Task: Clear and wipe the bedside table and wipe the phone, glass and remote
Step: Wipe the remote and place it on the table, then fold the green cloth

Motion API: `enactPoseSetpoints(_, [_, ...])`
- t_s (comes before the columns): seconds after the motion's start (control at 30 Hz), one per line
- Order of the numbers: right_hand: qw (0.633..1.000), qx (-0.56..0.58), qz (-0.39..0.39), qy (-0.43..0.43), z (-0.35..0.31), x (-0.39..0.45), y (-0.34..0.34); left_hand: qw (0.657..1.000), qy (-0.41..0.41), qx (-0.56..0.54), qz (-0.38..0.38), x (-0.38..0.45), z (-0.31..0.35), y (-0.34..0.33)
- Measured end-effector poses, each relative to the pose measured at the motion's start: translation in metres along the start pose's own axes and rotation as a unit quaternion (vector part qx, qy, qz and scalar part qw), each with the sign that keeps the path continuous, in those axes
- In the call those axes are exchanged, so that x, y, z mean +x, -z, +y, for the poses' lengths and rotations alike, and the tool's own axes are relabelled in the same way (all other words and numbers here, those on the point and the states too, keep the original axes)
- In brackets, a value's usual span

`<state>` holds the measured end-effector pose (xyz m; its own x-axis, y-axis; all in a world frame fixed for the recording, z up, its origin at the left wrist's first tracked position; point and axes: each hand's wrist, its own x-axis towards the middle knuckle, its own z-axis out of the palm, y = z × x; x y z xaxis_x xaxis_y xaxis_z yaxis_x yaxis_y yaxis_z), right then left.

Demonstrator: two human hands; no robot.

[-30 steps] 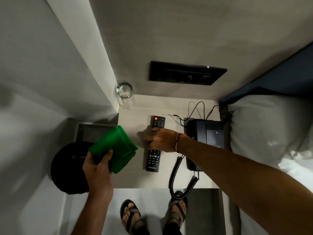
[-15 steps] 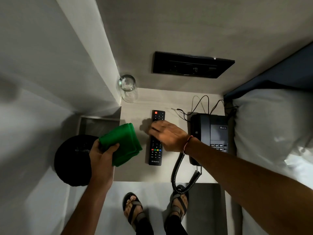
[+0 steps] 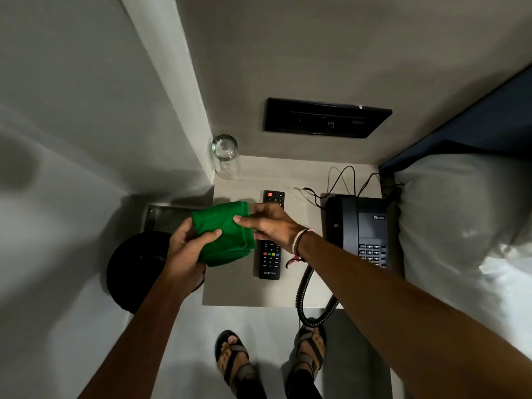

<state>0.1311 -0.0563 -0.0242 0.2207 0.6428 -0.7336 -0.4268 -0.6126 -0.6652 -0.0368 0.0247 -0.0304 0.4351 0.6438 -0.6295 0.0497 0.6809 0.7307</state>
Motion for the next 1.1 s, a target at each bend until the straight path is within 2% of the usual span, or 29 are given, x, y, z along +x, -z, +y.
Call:
enactPoseSetpoints(0.13, [1.0,-0.007,0.001,0.029,0.0,-0.003,-0.011,1.0,0.003,0.017,-0.007,-0.006,0.006,0.006])
enactPoseSetpoints(0.37, [0.999,-0.005,0.01,0.043,-0.008,-0.033,-0.04,0.992,-0.024,0.121,-0.004,-0.032,0.036,0.022])
enactPoseSetpoints(0.67, [0.99,-0.097,0.003,0.101,-0.102,-0.11,-0.089,0.986,-0.073,0.149,-0.01,-0.106,0.133,0.032])
enactPoseSetpoints(0.77, [0.986,-0.107,-0.017,0.126,-0.135,-0.133,-0.109,0.983,-0.092,0.16,0.019,-0.134,0.171,0.034])
enactPoseSetpoints(0.93, [0.973,-0.175,-0.067,0.135,-0.178,-0.175,-0.146,0.97,-0.122,0.155,0.145,-0.196,0.214,0.043])
enactPoseSetpoints(1.03, [0.957,-0.227,-0.126,0.13,-0.2,-0.207,-0.179,0.966,-0.122,0.088,0.209,-0.254,0.23,0.057])
enactPoseSetpoints(1.1, [0.945,-0.25,-0.163,0.131,-0.208,-0.221,-0.197,0.965,-0.125,0.043,0.225,-0.284,0.236,0.067])
